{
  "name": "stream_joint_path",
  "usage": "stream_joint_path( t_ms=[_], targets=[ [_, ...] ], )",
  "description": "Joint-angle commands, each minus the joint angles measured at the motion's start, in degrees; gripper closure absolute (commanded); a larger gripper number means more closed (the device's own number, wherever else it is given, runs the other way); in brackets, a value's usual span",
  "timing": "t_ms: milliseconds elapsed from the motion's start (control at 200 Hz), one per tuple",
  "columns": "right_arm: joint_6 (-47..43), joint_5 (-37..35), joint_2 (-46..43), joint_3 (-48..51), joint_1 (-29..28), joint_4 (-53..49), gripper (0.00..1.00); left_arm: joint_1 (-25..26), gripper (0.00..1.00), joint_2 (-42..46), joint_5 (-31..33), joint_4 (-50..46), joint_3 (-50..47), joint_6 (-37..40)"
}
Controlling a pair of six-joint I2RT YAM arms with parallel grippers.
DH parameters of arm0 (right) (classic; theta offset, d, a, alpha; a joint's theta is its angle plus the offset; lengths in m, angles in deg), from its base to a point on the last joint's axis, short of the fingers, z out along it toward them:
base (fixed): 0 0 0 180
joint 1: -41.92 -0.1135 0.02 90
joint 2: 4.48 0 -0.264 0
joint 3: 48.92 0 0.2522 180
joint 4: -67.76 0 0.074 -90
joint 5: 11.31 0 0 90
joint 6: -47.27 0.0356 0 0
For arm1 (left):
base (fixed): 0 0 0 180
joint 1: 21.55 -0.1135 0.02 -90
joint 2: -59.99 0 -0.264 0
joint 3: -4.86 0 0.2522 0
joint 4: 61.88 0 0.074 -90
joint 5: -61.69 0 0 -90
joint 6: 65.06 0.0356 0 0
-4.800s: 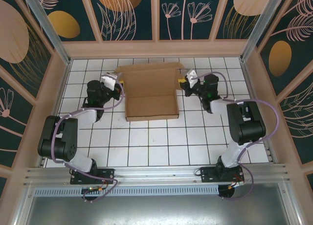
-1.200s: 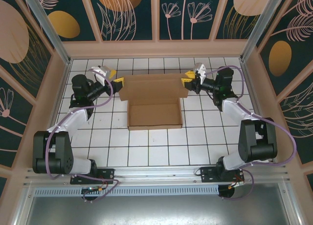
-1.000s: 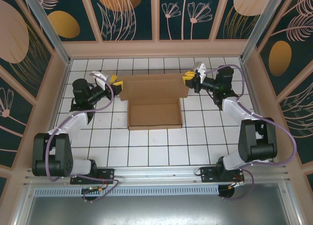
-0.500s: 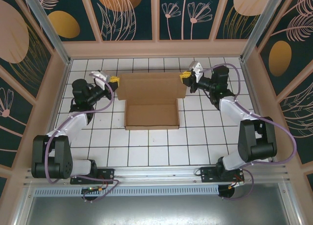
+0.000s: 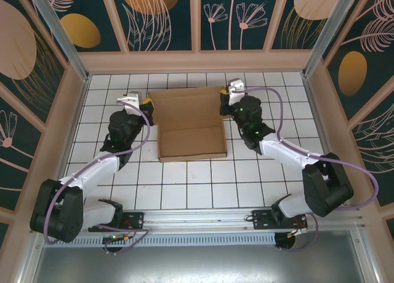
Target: Fold the paper box
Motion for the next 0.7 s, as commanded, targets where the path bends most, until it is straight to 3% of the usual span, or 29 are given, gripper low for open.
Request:
stream_joint_path(
  t_ms=[0, 185, 275, 525, 696],
  targets=[
    [3.9, -11.3, 2.7, -1.3, -6.6, 7.1, 0.99, 6.1, 1.00, -3.1, 6.5, -2.2, 4.7, -5.2],
    [5.0, -28.5, 9.6, -5.5, -12.3, 9.9, 1.00, 10.9, 1.00, -7.0, 18.1, -5.8, 8.1, -8.6],
    [5.4, -32.0, 11.5, -6.0, -13.1, 11.9, 1.00, 12.6, 0.99, -7.5, 20.0, -4.9, 8.0, -7.9],
    [0.1, -30.4, 10.3, -4.5, -12.6, 15.8, 0.99, 13.0, 0.94, -4.8, 21.9, -3.7, 6.0, -4.3],
    [3.9, -15.3, 1.7, 0.6, -5.8, 8.9, 0.90, 12.7, 0.85, 0.2, 19.0, 0.9, 0.2, 2.7]
  ],
)
